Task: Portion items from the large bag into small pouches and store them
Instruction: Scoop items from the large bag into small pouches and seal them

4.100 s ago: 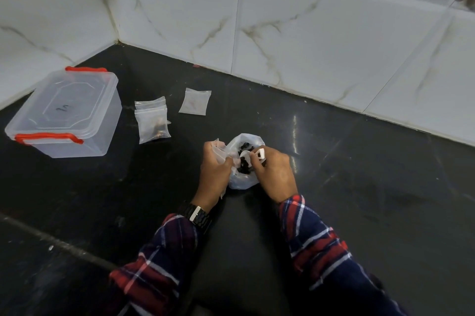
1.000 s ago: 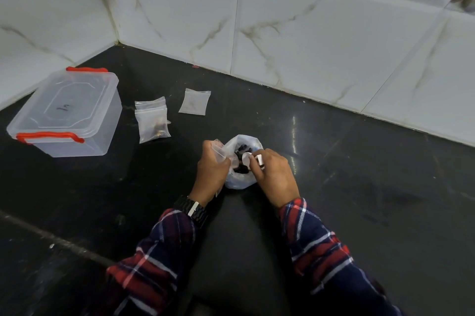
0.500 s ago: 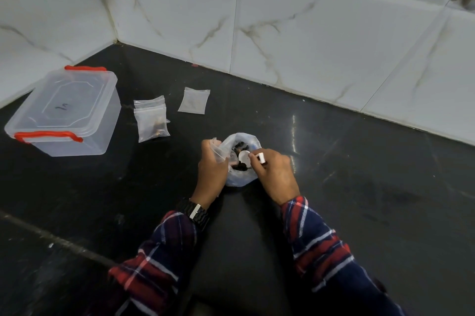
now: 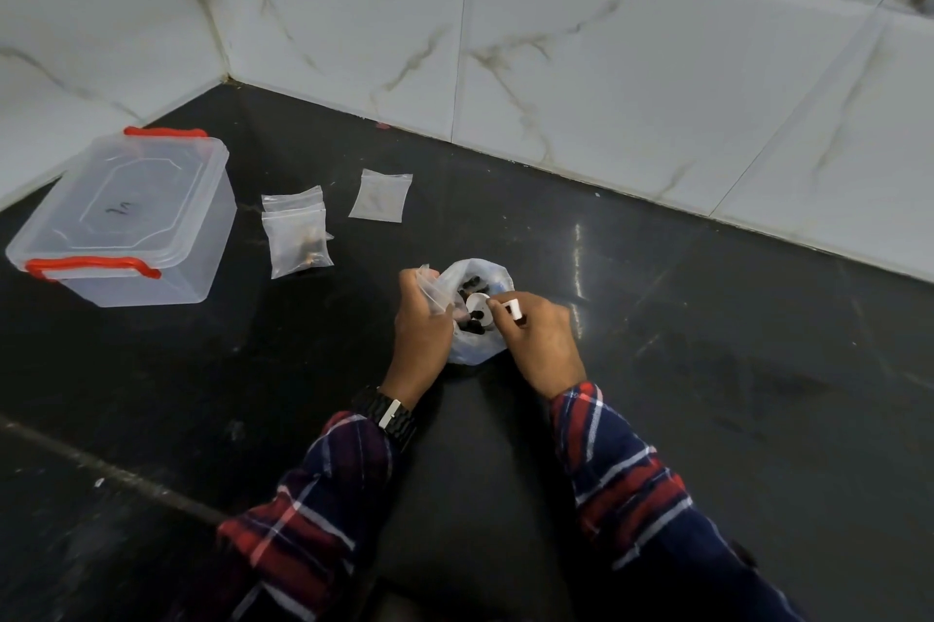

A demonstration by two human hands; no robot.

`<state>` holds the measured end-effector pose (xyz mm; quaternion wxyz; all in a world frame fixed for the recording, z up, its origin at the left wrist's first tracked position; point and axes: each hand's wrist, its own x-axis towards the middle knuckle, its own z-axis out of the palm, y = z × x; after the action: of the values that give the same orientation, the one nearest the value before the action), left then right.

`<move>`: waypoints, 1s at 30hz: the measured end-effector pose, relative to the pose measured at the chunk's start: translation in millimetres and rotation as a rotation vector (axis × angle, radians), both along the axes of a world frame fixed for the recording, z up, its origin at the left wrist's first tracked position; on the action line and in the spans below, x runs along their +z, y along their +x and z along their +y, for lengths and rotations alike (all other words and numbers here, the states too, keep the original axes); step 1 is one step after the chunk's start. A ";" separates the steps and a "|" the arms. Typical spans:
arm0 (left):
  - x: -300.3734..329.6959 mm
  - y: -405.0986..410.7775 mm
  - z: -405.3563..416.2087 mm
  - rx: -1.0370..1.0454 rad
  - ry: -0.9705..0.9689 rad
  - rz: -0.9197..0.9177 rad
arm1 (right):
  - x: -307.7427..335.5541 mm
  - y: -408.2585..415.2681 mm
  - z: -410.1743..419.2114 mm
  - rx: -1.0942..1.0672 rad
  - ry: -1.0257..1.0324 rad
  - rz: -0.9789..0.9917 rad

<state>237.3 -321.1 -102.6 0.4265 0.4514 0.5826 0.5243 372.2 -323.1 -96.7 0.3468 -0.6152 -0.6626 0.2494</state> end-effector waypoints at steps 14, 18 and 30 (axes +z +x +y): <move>-0.3 -2.3 1.5 -0.039 0.000 -0.033 | 2.6 0.8 -2.0 0.005 0.018 -0.004; -1.2 -4.7 1.3 -0.074 -0.010 -0.069 | 4.2 -1.3 -0.8 0.027 0.015 -0.031; -2.2 -5.9 -0.6 -0.044 -0.017 -0.007 | 4.1 -0.4 5.2 -0.185 -0.174 0.319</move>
<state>231.4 -321.8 -104.8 0.4439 0.4588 0.5754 0.5113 371.8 -318.0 -92.5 0.4143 -0.6537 -0.5160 0.3671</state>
